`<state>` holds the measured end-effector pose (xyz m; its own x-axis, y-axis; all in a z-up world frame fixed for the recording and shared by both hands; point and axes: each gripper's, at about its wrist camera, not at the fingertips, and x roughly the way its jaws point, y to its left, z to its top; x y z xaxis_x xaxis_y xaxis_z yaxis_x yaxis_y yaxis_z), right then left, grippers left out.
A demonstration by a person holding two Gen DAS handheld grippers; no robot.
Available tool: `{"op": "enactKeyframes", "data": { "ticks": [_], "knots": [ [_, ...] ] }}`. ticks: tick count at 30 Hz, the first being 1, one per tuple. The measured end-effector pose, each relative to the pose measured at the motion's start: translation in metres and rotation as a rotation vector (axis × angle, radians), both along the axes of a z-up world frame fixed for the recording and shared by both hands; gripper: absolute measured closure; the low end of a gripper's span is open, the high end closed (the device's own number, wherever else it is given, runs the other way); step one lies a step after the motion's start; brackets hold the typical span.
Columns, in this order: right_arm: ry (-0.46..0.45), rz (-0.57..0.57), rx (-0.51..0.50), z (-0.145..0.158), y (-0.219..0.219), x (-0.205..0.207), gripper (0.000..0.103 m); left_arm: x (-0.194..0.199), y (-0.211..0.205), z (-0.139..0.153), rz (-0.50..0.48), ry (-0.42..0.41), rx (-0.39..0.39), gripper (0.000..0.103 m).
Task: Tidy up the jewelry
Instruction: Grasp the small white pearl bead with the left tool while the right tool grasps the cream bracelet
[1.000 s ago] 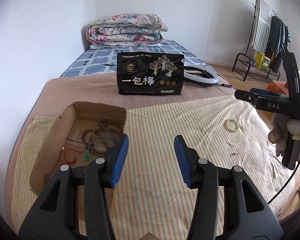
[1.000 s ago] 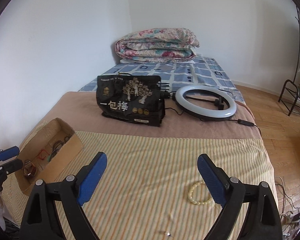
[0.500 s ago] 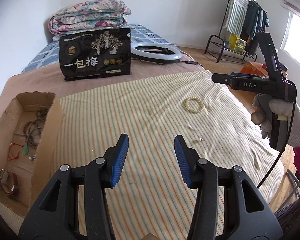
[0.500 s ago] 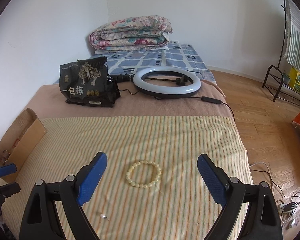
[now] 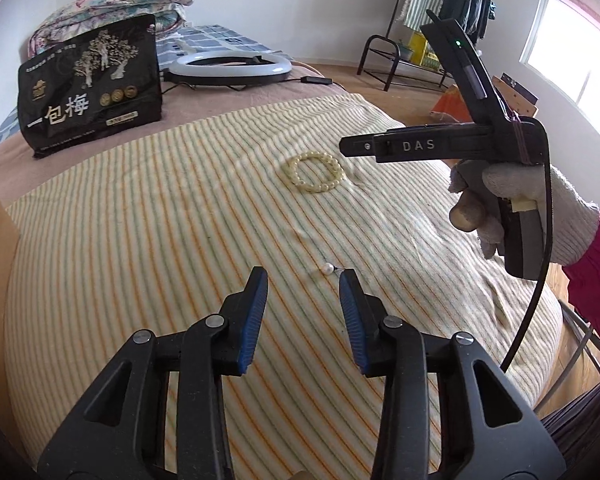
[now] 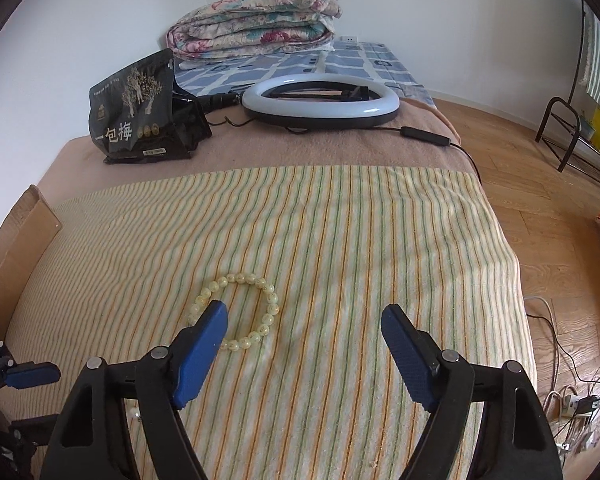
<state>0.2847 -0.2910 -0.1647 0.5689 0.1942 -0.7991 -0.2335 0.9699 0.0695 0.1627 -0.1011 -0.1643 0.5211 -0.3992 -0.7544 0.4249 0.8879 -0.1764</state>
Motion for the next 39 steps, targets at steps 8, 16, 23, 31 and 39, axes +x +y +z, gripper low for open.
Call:
{"op": "enactKeyframes", "data": {
  "ticks": [8, 16, 23, 31, 39],
  "knots": [
    [0.022, -0.002, 0.035, -0.018, -0.003, 0.012, 0.031, 0.015, -0.022, -0.021, -0.036, 0.027, 0.005, 0.067],
    [0.022, 0.01, 0.059, -0.027, 0.001, 0.018, 0.037, 0.018, -0.03, -0.032, -0.023, 0.03, 0.026, 0.072],
    [0.007, 0.014, 0.052, -0.027, 0.004, 0.022, 0.046, 0.016, -0.036, -0.035, -0.027, 0.01, 0.056, 0.078],
    [0.0, 0.03, 0.031, -0.028, 0.009, 0.023, 0.056, 0.012, -0.045, -0.037, -0.051, -0.029, 0.108, 0.086],
    [0.006, 0.069, 0.003, -0.03, 0.015, 0.021, 0.067, 0.013, -0.045, -0.039, -0.045, -0.039, 0.124, 0.093]
  ]
}}
